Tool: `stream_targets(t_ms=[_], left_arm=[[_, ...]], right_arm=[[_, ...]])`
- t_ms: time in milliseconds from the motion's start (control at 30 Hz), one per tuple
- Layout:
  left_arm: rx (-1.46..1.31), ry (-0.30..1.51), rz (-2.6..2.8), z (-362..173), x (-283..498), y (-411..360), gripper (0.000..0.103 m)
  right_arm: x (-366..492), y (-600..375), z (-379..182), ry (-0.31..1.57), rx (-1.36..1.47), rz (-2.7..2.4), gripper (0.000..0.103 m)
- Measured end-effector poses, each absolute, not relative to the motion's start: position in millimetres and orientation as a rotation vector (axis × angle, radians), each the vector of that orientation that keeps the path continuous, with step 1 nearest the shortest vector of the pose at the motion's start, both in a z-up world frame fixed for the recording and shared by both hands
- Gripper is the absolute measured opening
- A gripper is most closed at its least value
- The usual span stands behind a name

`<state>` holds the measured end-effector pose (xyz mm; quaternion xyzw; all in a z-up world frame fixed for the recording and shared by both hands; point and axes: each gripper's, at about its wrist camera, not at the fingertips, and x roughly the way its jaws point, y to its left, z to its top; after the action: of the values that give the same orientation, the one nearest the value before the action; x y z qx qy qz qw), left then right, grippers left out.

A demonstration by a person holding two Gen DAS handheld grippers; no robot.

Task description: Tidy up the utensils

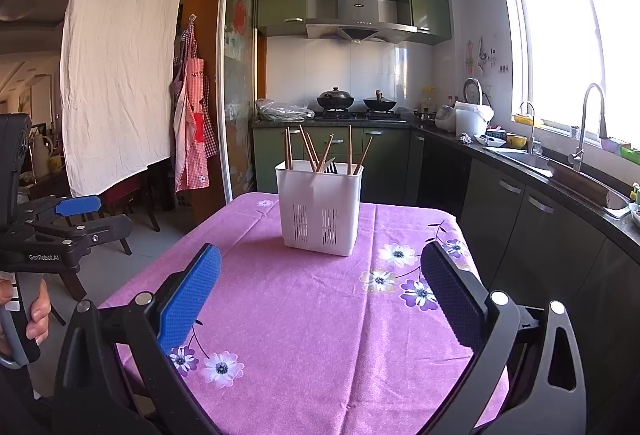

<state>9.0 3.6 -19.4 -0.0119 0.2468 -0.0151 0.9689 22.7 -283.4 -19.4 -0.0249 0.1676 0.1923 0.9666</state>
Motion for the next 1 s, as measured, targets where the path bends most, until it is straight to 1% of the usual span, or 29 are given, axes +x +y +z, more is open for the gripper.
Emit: stream_targets(t_ms=[1000], left_arm=[[-0.022,0.507,-0.023,-17.0,9.7,2.2,0.096]], right_arm=[[27.5,-278.4,-27.9,0.357,-0.063,0.397,0.099]])
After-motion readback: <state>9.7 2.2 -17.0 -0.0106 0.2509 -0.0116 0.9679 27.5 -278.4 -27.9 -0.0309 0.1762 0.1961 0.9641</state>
